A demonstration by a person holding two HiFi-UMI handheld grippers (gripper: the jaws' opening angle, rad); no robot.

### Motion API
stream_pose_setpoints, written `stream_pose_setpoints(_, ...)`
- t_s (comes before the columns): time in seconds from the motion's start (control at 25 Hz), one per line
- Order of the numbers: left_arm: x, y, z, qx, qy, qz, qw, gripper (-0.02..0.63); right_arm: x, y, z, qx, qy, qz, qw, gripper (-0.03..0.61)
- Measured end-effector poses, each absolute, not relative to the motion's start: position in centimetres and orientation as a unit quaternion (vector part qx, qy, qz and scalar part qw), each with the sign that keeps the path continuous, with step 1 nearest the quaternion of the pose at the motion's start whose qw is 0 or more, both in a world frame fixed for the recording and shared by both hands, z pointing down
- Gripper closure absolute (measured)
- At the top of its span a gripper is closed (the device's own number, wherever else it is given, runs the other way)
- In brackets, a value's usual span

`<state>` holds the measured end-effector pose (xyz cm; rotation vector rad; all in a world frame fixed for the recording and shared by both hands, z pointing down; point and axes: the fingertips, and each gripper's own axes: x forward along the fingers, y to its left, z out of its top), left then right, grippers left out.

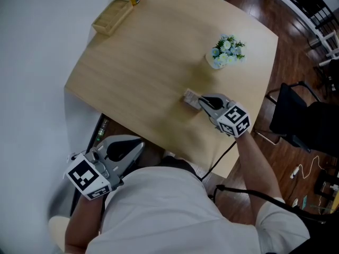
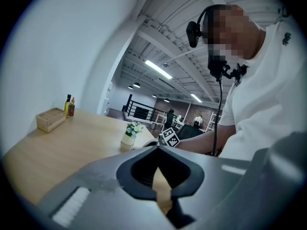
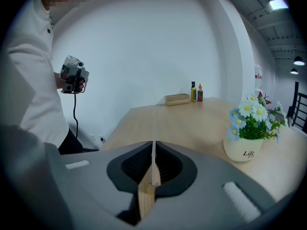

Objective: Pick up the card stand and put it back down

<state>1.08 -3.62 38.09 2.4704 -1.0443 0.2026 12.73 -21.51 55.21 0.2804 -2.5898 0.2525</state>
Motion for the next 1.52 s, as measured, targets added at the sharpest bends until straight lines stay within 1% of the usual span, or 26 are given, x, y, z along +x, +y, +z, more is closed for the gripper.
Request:
stream_pose_setpoints(0.76,-0.5,-3.3,38.3,0.899,-0.369,0.061,0.227,0.611,13.1,-22.0,52.7,0.124,-0.955,0.084,0.255,0.558)
stream_pose_setpoints(1.52,-3.3,-1.9,37.1,0.919,-0.334,0.048,0.205,0.612,12.9,-19.3,45.1,0.161,-0.958,0.043,0.235,0.558)
